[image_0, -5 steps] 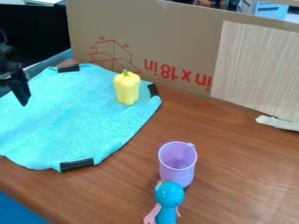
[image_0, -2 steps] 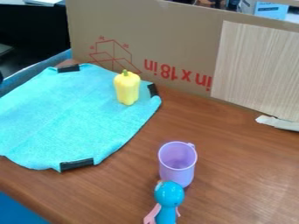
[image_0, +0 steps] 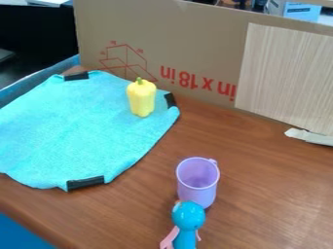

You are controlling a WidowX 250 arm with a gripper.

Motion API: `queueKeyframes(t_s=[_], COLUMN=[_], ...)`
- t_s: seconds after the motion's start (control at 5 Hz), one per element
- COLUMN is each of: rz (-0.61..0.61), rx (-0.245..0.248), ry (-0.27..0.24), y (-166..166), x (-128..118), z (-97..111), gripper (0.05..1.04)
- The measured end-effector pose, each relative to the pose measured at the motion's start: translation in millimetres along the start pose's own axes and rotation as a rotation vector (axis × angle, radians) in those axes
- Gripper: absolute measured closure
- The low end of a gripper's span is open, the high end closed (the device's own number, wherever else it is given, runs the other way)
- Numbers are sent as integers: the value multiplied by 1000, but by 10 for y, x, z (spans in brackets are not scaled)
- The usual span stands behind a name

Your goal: Fold the cloth from bottom left to top right

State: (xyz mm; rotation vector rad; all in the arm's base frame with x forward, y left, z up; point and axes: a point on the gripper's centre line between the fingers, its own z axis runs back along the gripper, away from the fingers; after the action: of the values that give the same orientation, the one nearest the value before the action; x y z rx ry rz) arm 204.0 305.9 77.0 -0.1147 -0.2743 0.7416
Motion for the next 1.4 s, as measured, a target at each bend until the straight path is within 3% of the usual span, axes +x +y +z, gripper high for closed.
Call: queueKeyframes(t_s=[0.4, 0.6, 0.8, 1.0, 1.2, 1.4], rz=[-4, -3, -3, 9, 0, -11], rx=[90, 108, 125, 110, 78, 38], ry=[-36, -50, -75, -83, -60, -39], y=[50, 39, 71, 60, 24, -32], x=[-43, -26, -4, 13, -28, -66], z=[-352, -453, -508, -526, -532, -492], gripper=[83, 83, 147, 424, 726, 904])
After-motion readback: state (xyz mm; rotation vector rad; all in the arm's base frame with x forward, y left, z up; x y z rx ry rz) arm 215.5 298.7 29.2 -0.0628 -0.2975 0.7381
